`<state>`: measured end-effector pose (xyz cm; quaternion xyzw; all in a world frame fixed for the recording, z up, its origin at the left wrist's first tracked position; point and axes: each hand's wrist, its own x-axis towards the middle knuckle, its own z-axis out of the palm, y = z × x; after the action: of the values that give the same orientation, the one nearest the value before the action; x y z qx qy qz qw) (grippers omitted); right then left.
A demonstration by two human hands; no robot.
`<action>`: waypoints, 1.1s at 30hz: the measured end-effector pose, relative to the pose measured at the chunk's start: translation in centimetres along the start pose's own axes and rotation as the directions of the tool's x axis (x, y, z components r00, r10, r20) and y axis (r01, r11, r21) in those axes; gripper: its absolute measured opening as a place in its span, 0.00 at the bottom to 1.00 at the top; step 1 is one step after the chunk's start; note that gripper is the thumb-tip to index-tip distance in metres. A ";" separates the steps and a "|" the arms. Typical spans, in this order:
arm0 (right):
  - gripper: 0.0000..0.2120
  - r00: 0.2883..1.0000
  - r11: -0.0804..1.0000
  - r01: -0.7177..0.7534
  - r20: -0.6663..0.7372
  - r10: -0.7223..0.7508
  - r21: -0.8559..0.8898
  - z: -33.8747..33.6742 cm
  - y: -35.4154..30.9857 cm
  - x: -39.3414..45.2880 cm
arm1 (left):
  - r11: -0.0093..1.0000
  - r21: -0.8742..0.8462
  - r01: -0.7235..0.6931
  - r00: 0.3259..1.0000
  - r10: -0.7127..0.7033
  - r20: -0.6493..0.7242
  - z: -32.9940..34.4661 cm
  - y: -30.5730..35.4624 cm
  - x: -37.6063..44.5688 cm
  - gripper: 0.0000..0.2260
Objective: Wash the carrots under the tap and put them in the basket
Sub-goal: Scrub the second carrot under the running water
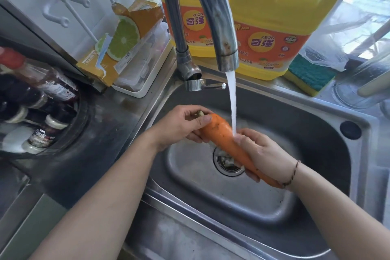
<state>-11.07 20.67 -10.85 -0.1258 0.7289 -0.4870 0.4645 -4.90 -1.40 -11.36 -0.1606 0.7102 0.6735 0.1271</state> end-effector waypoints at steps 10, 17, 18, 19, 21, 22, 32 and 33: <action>0.24 0.981 0.979 -0.098 -0.184 0.064 -0.180 1.0 -1.4 0.2 | 0.992 0.109 -0.068 0.996 0.074 -0.056 1.7 0.4 0.7 0.19; 0.16 0.965 0.987 -0.157 -0.220 0.143 -0.045 1.2 -1.8 0.9 | 0.988 0.115 -0.105 0.990 0.115 -0.081 2.1 0.1 0.7 0.08; 0.16 0.962 0.986 -0.163 -0.228 0.151 -0.035 1.3 -1.9 1.0 | 0.986 0.122 -0.114 0.988 0.125 -0.088 2.2 0.0 0.7 0.07; 0.16 0.959 0.985 -0.166 -0.239 0.153 -0.036 1.3 -1.8 1.2 | 0.984 0.129 -0.120 0.986 0.133 -0.096 2.3 -0.1 0.7 0.07; 0.19 0.952 0.982 -0.172 -0.269 0.146 -0.074 1.4 -1.7 1.3 | 0.983 0.136 -0.124 0.985 0.138 -0.105 2.3 -0.2 0.7 0.07; 0.22 0.949 0.980 -0.169 -0.286 0.133 -0.101 1.5 -1.5 1.4 | 0.983 0.136 -0.121 0.985 0.136 -0.105 2.2 -0.2 0.6 0.08; 0.33 0.963 0.982 -0.075 -0.270 0.026 -0.176 1.7 -0.3 1.9 | 0.986 0.136 -0.092 0.988 0.108 -0.113 1.8 -0.6 0.7 0.12; 0.31 0.971 0.989 -0.047 -0.237 0.012 -0.143 1.6 -0.1 1.8 | 0.990 0.116 -0.075 0.990 0.088 -0.113 1.7 -0.7 0.6 0.11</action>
<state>-10.74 18.50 -11.90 -0.0902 0.8149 -0.4359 0.3713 -5.26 0.23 -12.35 -0.1634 0.7590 0.6268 0.0661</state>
